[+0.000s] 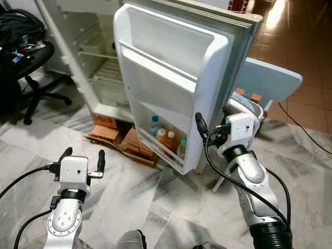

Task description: Restocking fridge

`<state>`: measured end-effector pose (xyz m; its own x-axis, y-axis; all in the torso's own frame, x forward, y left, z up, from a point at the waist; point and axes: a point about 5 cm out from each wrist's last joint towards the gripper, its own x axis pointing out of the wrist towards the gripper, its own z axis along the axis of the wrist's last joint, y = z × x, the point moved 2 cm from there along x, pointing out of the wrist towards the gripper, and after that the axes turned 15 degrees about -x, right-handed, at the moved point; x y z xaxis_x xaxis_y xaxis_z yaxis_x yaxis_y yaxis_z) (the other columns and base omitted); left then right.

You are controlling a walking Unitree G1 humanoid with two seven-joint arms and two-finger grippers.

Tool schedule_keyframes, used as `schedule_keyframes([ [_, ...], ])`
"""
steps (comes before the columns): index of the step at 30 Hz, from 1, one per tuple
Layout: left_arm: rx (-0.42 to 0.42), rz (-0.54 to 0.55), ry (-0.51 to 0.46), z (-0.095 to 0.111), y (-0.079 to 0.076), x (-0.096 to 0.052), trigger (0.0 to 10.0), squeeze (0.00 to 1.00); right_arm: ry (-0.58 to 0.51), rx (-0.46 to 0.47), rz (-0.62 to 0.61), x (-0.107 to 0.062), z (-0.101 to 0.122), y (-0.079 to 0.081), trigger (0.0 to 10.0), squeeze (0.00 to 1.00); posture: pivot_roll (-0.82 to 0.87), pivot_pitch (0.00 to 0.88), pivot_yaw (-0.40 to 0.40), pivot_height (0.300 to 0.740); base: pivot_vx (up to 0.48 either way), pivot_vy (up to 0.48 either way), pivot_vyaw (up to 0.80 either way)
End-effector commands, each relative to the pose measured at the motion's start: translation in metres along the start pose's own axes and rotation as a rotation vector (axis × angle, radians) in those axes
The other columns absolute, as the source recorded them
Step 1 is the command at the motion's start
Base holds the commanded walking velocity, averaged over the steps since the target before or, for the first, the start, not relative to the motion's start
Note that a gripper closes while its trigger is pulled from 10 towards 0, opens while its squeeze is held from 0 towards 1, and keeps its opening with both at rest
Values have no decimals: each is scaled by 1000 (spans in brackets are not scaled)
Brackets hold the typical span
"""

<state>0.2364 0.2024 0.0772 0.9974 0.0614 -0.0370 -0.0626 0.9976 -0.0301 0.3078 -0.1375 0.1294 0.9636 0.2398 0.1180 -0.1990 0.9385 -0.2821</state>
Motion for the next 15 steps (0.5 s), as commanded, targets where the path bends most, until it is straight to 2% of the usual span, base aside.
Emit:
schedule_keyframes([
  [1, 10, 2, -4, 1, 3, -3, 10000, 0, 11, 1, -23, -3, -4, -2, 10000, 0, 27, 77, 42, 740, 296, 0, 0],
  [4, 9, 4, -1, 1, 4, -3, 10000, 0, 20, -12, -40, -6, -6, -3, 10000, 0, 27, 77, 42, 740, 290, 0, 0],
  [15, 18, 26, 20, -3, 6, -1, 10000, 0, 49, -40, -94, 4, -9, -7, 10000, 0, 36, 85, 35, 740, 0, 0, 0],
])
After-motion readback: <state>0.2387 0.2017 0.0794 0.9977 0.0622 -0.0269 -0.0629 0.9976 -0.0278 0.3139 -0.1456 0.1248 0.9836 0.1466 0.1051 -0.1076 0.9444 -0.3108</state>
